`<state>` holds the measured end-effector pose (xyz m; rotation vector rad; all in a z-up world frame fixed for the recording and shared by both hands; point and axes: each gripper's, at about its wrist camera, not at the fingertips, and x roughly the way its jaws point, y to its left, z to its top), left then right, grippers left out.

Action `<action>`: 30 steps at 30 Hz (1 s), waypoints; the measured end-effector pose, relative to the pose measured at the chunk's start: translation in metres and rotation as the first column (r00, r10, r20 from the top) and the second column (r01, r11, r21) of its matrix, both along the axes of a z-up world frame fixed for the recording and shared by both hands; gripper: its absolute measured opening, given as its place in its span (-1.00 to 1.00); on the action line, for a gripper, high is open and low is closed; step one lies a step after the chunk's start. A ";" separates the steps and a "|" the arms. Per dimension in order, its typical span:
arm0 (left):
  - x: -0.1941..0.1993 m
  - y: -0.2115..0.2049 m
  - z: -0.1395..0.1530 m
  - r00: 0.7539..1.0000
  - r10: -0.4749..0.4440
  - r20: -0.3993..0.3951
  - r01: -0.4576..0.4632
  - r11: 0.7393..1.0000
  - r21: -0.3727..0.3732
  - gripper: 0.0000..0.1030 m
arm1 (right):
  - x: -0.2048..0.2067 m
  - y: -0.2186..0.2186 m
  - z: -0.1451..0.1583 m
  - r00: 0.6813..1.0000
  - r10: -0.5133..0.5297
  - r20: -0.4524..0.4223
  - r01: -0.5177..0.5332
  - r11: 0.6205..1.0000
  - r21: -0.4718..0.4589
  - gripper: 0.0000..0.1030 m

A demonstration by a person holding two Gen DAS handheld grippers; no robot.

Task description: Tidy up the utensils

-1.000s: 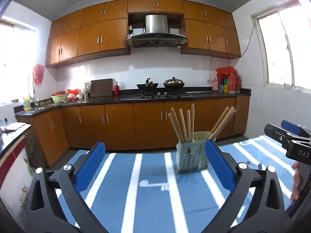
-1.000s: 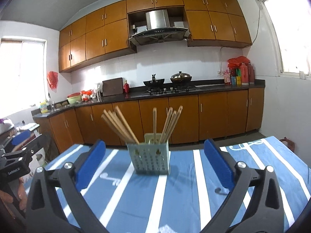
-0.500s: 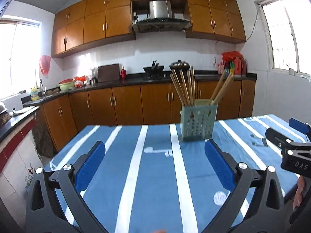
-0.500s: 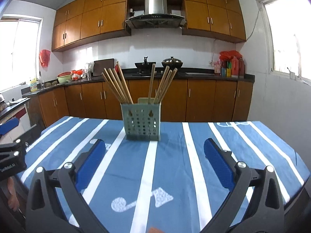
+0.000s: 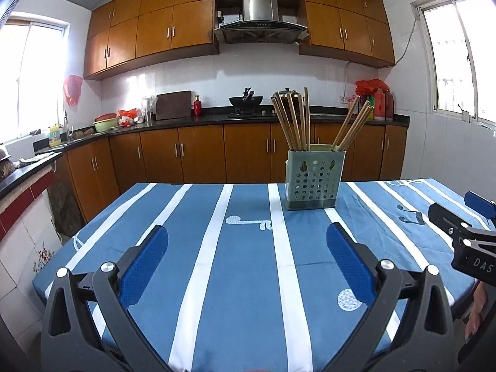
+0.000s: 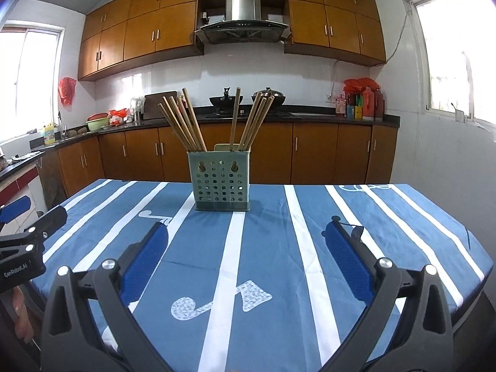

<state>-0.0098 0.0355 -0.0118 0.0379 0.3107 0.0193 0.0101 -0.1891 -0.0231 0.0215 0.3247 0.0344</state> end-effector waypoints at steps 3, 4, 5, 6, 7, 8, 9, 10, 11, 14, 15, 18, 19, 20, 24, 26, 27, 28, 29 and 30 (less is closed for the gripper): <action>0.000 0.000 -0.003 1.000 0.001 -0.007 -0.001 1.000 -0.002 0.96 | 0.001 0.000 -0.002 1.000 -0.001 -0.005 0.001 1.000 -0.001 0.92; 0.000 0.000 -0.004 1.000 0.002 -0.009 -0.002 1.000 -0.001 0.96 | 0.002 0.000 -0.002 1.000 0.000 -0.006 0.000 1.000 -0.002 0.92; 0.000 -0.001 -0.005 1.000 0.002 -0.010 -0.002 1.000 -0.001 0.96 | 0.002 0.000 -0.003 1.000 -0.001 -0.007 0.001 1.000 -0.004 0.92; 0.000 -0.001 -0.005 1.000 0.003 -0.011 -0.003 1.000 -0.001 0.96 | 0.002 0.000 -0.004 1.000 -0.001 -0.008 0.001 1.000 -0.004 0.92; 0.000 -0.001 -0.005 1.000 0.003 -0.012 -0.003 1.000 0.000 0.96 | 0.003 -0.001 -0.005 1.000 -0.001 -0.011 0.001 1.000 -0.003 0.92; 0.000 -0.001 -0.006 1.000 0.004 -0.013 -0.004 1.000 0.000 0.96 | 0.003 -0.001 -0.006 1.000 -0.002 -0.013 0.002 1.000 -0.002 0.92; 0.001 -0.001 -0.006 1.000 0.003 -0.015 -0.003 1.000 -0.001 0.96 | 0.002 -0.001 -0.007 1.000 -0.002 -0.014 0.002 1.000 -0.001 0.92; 0.001 -0.001 -0.006 1.000 0.004 -0.016 -0.004 1.000 -0.002 0.96 | 0.003 -0.002 -0.007 1.000 -0.001 -0.015 0.001 1.000 0.002 0.92; 0.001 -0.001 -0.006 1.000 0.004 -0.017 -0.004 1.000 -0.003 0.96 | 0.003 -0.002 -0.007 1.000 -0.001 -0.016 0.001 1.000 0.003 0.92; 0.001 -0.001 -0.006 1.000 0.002 -0.018 -0.002 1.000 -0.006 0.96 | 0.004 -0.002 -0.008 1.000 -0.002 -0.017 0.002 1.000 0.007 0.92; 0.001 -0.001 -0.006 1.000 0.001 -0.019 -0.001 1.000 -0.006 0.96 | 0.004 -0.002 -0.008 1.000 -0.002 -0.016 0.003 1.000 0.005 0.92; 0.001 -0.002 -0.008 1.000 -0.001 -0.021 0.001 1.000 -0.008 0.96 | 0.004 -0.002 -0.008 1.000 -0.003 -0.017 0.003 1.000 0.006 0.92; 0.002 -0.002 -0.008 1.000 -0.002 -0.023 0.002 1.000 -0.010 0.96 | 0.004 -0.002 -0.008 1.000 -0.003 -0.017 0.003 1.000 0.006 0.92; 0.002 -0.002 -0.009 1.000 -0.003 -0.024 0.003 1.000 -0.011 0.96 | 0.004 -0.003 -0.008 1.000 -0.005 -0.016 0.005 1.000 0.007 0.92; 0.002 -0.004 -0.009 1.000 -0.007 -0.027 0.007 1.000 -0.011 0.96 | 0.004 -0.003 -0.008 1.000 -0.006 -0.017 0.006 1.000 0.008 0.92; 0.002 -0.004 -0.008 1.000 -0.009 -0.028 0.008 1.000 -0.012 0.96 | 0.004 -0.002 -0.008 1.000 -0.007 -0.017 0.007 1.000 0.008 0.92; 0.002 -0.005 -0.008 1.000 -0.010 -0.029 0.009 1.000 -0.011 0.96 | 0.004 -0.002 -0.008 1.000 -0.007 -0.017 0.007 1.000 0.008 0.92; 0.003 -0.005 -0.009 0.999 -0.010 -0.030 0.010 1.000 -0.011 0.96 | 0.004 -0.002 -0.008 1.000 -0.006 -0.017 0.006 1.000 0.009 0.92; 0.003 -0.005 -0.009 0.999 -0.012 -0.032 0.011 1.000 -0.011 0.96 | 0.004 -0.002 -0.008 1.000 -0.007 -0.017 0.007 1.000 0.008 0.92; 0.003 -0.006 -0.009 0.999 -0.013 -0.033 0.013 1.000 -0.011 0.96 | 0.004 -0.002 -0.008 1.000 -0.007 -0.017 0.007 1.000 0.009 0.92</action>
